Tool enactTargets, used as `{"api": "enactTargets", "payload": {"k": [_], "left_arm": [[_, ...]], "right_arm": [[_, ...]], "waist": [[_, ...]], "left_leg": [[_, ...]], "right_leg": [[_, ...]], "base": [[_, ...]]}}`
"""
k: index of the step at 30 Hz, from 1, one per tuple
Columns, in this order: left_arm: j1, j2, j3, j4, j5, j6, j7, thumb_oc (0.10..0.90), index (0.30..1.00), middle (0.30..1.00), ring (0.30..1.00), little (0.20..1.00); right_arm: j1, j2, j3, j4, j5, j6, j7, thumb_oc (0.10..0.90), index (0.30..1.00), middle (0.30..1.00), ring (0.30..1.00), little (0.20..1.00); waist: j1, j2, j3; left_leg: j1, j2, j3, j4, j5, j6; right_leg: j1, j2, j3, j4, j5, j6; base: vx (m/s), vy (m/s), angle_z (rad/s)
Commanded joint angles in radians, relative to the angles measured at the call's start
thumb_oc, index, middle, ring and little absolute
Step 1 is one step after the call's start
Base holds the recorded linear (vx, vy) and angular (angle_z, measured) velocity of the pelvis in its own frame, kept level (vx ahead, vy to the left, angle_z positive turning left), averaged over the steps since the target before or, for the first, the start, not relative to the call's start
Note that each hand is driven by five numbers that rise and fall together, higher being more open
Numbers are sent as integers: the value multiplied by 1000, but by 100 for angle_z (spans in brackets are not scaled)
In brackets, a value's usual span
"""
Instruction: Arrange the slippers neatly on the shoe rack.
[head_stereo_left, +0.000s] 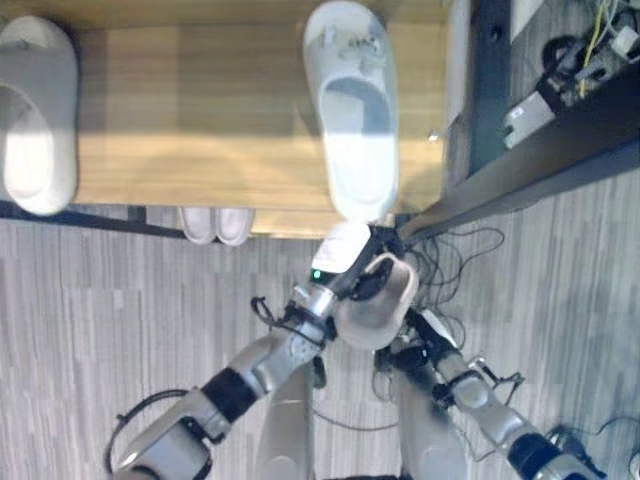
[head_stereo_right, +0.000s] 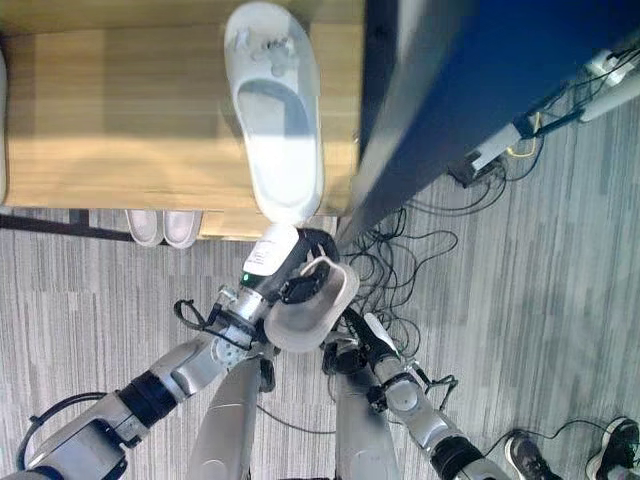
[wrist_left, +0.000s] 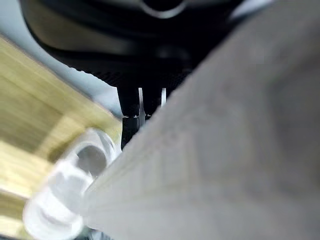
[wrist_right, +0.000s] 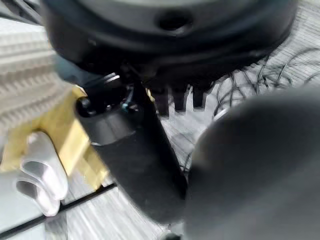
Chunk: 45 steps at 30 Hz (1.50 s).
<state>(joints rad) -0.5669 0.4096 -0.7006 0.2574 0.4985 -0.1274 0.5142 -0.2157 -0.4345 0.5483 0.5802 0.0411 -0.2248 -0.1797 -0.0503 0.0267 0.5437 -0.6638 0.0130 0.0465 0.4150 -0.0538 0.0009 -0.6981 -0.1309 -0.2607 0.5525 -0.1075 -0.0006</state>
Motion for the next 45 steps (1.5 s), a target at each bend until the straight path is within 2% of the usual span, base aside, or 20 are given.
{"api": "enactTargets", "payload": {"k": [1, 5, 7, 10, 11, 15, 16, 20, 21, 25, 26, 31, 33, 34, 35, 37, 38, 40, 42, 45], "left_arm": [[39, 11, 16, -166, 82, -34, 100, 400, 300, 300, 300, 300], [33, 23, 28, -172, 86, -33, 134, 400, 300, 300, 300, 300], [33, 29, 41, -175, 83, -30, 147, 400, 300, 300, 300, 300], [18, 29, 51, -168, 89, -11, 163, 400, 300, 300, 300, 300], [-20, 46, 53, -139, 130, 18, 179, 400, 300, 300, 300, 300], [-114, 25, 72, -108, 153, 68, 234, 400, 300, 300, 300, 300], [-167, 15, 79, -98, 183, 109, 266, 400, 300, 300, 300, 300], [-253, -8, 88, -76, 220, 171, 306, 400, 300, 300, 300, 300], [-312, -14, 94, -59, 246, 210, 325, 400, 300, 300, 300, 300], [-377, -25, 109, -31, 265, 269, 347, 400, 300, 300, 300, 300], [-412, -16, 131, -28, 275, 309, 371, 400, 300, 300, 300, 300], [-477, 11, 153, -50, 313, 376, 367, 400, 300, 300, 300, 300], [-508, 40, 167, -45, 320, 409, 346, 400, 300, 300, 300, 300], [-511, 40, 167, -46, 319, 410, 345, 400, 300, 300, 300, 300], [-532, 62, 170, -34, 323, 439, 334, 400, 300, 300, 300, 300], [-545, 69, 170, -25, 326, 450, 318, 400, 300, 300, 300, 300], [-571, 94, 172, -4, 325, 467, 314, 400, 300, 300, 300, 300], [-594, 106, 163, 10, 329, 483, 297, 400, 300, 300, 300, 300], [-591, 110, 159, 5, 325, 487, 295, 400, 300, 300, 300, 300], [-616, 109, 131, 31, 317, 503, 266, 400, 300, 300, 300, 300]], "right_arm": [[70, 20, -8, -88, -36, -66, -49, 800, 900, 900, 900, 900], [58, 21, -3, -91, -59, -74, -65, 800, 900, 900, 900, 900], [34, 26, 3, -74, -76, -72, -78, 800, 900, 900, 900, 900], [-2, 36, 20, -56, -56, -54, -56, 800, 900, 900, 900, 900], [-82, -7, 96, -91, -185, 14, -25, 800, 900, 900, 900, 900], [-97, -32, 128, -186, -162, 11, 40, 800, 900, 900, 900, 900], [-106, -41, 139, -231, -179, 14, 44, 800, 900, 900, 900, 900], [-109, -52, 148, -299, -156, 12, 81, 800, 900, 900, 900, 900], [-119, -64, 159, -346, -134, 11, 118, 800, 900, 900, 900, 900], [-136, -99, 185, -414, -201, 25, 155, 800, 900, 900, 900, 900], [-117, -107, 180, -465, -239, 25, 159, 800, 900, 900, 900, 900], [-77, -138, 130, -562, -248, 24, 168, 800, 900, 900, 900, 900], [-46, -161, 85, -665, -208, 9, 174, 800, 900, 900, 900, 900], [-44, -165, 80, -672, -204, 11, 178, 800, 900, 900, 900, 900], [-23, -187, 63, -714, -177, 9, 194, 800, 900, 900, 900, 900], [-12, -201, 57, -722, -183, 15, 203, 800, 900, 900, 900, 900], [6, -228, 48, -794, -208, 16, 216, 800, 900, 900, 900, 900], [46, -258, 50, -849, -229, 8, 228, 800, 900, 900, 900, 900], [66, -267, 56, -869, -235, 11, 231, 800, 900, 900, 900, 900], [128, -296, 66, -913, -191, 5, 254, 800, 900, 900, 900, 900]], "waist": [[15, 20, -24], [23, 17, -24], [35, 16, -24], [45, 9, -24], [52, 2, -24], [38, -11, -24], [27, -13, -24], [13, -15, -24], [8, -16, -24], [-1, -20, -24], [-13, -21, -24], [-29, -25, -24], [-39, -25, -24], [-39, -25, -24], [-41, -27, -24], [-45, -30, -24], [-50, -37, -24], [-57, -52, -24], [-60, -59, -24], [-70, -82, -24]], "left_leg": [[-39, 5, 4, 117, -56, 1], [-58, -9, -25, 122, -53, 5], [-64, -19, -41, 148, -89, 8], [-124, -33, -50, 239, -123, 22], [-169, -34, -55, 290, -143, 26], [-262, -34, -56, 381, -168, 34], [-313, -30, -55, 423, -182, 39], [-394, -17, -55, 500, -209, 48], [-455, -6, -58, 573, -239, 58], [-532, 4, -75, 686, -288, 72], [-579, 14, -78, 764, -323, 82], [-672, 25, -78, 949, -397, 91], [-744, 30, -72, 1095, -443, 95], [-756, 30, -72, 1112, -451, 95], [-813, 30, -70, 1220, -482, 97], [-848, 36, -69, 1276, -501, 99], [-902, 37, -77, 1364, -524, 96], [-906, 41, -81, 1438, -563, 94], [-906, 42, -81, 1474, -577, 96], [-906, 48, -97, 1580, -614, 95]], "right_leg": [[-9, -60, 78, 66, -25, 71], [-13, -63, 54, 57, -30, 64], [-19, -60, 69, 81, -55, 79], [-65, -62, 92, 146, -85, 70], [-109, -59, 101, 193, -110, 55], [-196, -52, 114, 260, -130, 46], [-246, -44, 127, 291, -137, 42], [-322, -40, 146, 344, -154, 34], [-385, -39, 165, 406, -178, 20], [-461, -32, 175, 509, -223, 9], [-508, -29, 181, 583, -251, 0], [-610, -25, 193, 764, -319, -19], [-690, -28, 204, 916, -364, -31], [-702, -28, 206, 934, -373, -31], [-767, -25, 217, 1037, -401, -38], [-800, -23, 221, 1096, -419, -43], [-854, -23, 233, 1182, -444, -49], [-872, -13, 260, 1273, -474, -56], [-872, -13, 272, 1308, -484, -53], [-872, -7, 294, 1413, -519, -58]], "base": [[2, -10, 25], [-35, 39, 47], [47, 86, 24], [-4, 36, 2], [-35, 25, 3], [-15, 18, 0], [-19, 50, -8], [6, 34, -22], [42, 28, -25], [73, 13, -25], [98, 22, -14], [94, 25, -9], [140, 29, -11], [191, 13, -8], [164, 7, -3], [152, -3, -5], [104, -15, -3], [165, -8, -1], [110, 1, 1], [64, -10, -7]]}}
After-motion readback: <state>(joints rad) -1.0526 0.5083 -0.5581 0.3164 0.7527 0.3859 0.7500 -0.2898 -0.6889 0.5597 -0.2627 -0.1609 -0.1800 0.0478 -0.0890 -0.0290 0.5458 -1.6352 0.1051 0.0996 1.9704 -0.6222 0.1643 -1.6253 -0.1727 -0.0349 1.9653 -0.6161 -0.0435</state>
